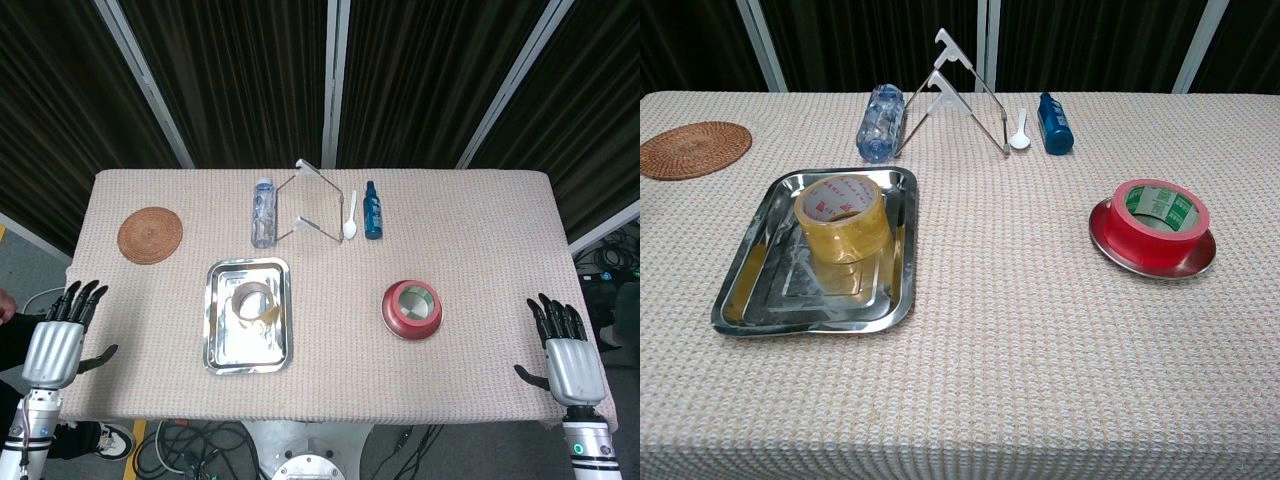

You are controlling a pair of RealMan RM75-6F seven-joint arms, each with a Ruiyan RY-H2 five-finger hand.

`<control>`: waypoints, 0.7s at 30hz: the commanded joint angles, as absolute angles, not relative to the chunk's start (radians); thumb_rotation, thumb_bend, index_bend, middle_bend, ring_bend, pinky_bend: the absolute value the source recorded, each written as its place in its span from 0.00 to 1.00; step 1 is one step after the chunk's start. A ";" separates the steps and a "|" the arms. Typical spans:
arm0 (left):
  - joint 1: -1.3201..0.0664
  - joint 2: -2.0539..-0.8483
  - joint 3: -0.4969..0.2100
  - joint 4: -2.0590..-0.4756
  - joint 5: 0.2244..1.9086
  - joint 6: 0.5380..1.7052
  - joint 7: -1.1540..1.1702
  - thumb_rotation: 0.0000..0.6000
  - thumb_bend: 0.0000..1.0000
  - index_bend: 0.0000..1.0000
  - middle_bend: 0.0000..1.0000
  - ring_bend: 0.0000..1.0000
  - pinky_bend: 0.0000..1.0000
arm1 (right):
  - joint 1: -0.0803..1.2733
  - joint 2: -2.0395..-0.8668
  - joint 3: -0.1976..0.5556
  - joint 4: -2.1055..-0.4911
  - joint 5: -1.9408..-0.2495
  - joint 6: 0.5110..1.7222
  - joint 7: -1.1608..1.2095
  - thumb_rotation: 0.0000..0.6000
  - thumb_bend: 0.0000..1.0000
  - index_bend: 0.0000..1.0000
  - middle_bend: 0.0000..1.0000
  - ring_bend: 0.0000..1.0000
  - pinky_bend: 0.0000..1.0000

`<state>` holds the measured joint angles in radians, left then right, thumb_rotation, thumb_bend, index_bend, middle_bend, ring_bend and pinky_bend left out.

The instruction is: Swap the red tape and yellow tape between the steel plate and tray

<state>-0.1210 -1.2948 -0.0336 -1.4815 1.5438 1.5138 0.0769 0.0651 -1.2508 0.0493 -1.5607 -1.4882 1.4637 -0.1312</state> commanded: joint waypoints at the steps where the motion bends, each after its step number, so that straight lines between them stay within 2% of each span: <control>1: -0.121 -1.296 -0.034 -1.480 1.545 1.514 0.076 1.00 0.11 0.11 0.07 0.00 0.17 | 0.067 -1.250 0.051 -1.562 -1.488 1.463 -0.130 1.00 0.00 0.00 0.00 0.00 0.00; 10: -0.126 -1.292 -0.028 -1.485 1.554 1.505 0.074 1.00 0.10 0.11 0.07 0.00 0.17 | 0.113 -1.233 0.060 -1.615 -1.485 1.396 -0.147 1.00 0.00 0.00 0.00 0.00 0.00; 16: -0.124 -1.305 -0.018 -1.471 1.561 1.502 0.064 1.00 0.10 0.11 0.07 0.00 0.17 | 0.226 -1.222 0.102 -1.698 -1.428 1.234 -0.250 1.00 0.00 0.00 0.00 0.00 0.00; 21: -0.123 -1.312 -0.016 -1.453 1.559 1.499 0.045 1.00 0.10 0.11 0.07 0.00 0.17 | 0.344 -1.274 0.158 -1.718 -1.320 1.093 -0.382 1.00 0.00 0.00 0.00 0.00 0.00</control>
